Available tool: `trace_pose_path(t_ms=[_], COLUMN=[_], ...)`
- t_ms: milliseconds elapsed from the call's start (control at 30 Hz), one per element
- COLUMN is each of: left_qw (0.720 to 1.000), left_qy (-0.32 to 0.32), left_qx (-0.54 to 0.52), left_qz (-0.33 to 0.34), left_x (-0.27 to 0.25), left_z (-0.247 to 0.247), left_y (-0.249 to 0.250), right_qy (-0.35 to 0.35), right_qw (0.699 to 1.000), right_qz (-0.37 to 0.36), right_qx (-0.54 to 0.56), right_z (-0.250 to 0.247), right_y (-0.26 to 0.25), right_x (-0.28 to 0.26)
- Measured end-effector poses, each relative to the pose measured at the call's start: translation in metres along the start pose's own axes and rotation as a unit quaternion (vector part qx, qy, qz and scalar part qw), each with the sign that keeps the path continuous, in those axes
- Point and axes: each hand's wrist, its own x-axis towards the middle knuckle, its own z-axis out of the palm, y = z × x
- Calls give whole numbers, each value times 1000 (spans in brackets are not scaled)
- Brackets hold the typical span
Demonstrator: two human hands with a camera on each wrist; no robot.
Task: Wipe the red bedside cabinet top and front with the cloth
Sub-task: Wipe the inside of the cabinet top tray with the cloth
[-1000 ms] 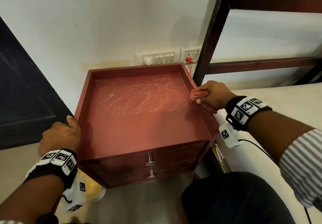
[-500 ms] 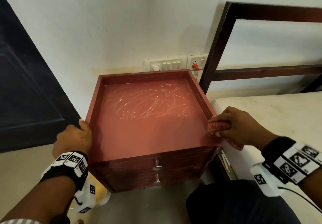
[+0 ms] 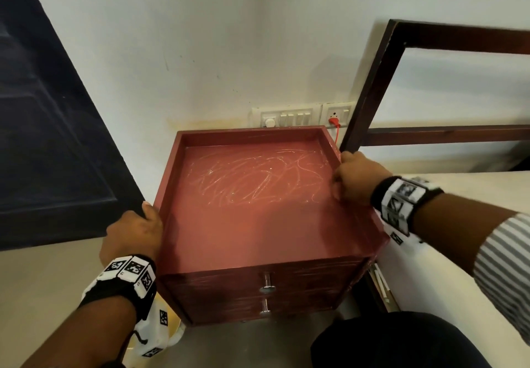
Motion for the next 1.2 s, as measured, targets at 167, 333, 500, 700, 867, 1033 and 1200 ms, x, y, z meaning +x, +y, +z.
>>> trace_pose_path(t_ms=[167, 333, 500, 700, 867, 1033, 1200], left_qw=[1000, 1000, 1000, 999, 1000, 992, 971], left_qy=[-3, 0, -7, -18, -12, -34, -87], left_qx=[1, -7, -10, -12, -6, 111, 192], left_qz=[-3, 5, 14, 30, 22, 53, 113], left_x=[4, 10, 17, 24, 35, 91, 115], left_z=[2, 7, 13, 20, 29, 84, 99], left_y=[-3, -9, -15, -22, -33, -98, -124], right_qy=[-59, -96, -66, -27, 12, 29, 16], right_qw=[985, 969, 994, 994, 986, 981, 982], right_qz=[-39, -80, -74, -34, 1, 17, 21], right_qx=[-158, -213, -43, 96, 164, 189, 186], right_z=[34, 14, -10, -3, 2, -4, -6], right_y=[-40, -44, 0, 45, 62, 65, 68], right_x=[-60, -95, -48, 51, 126, 188, 204])
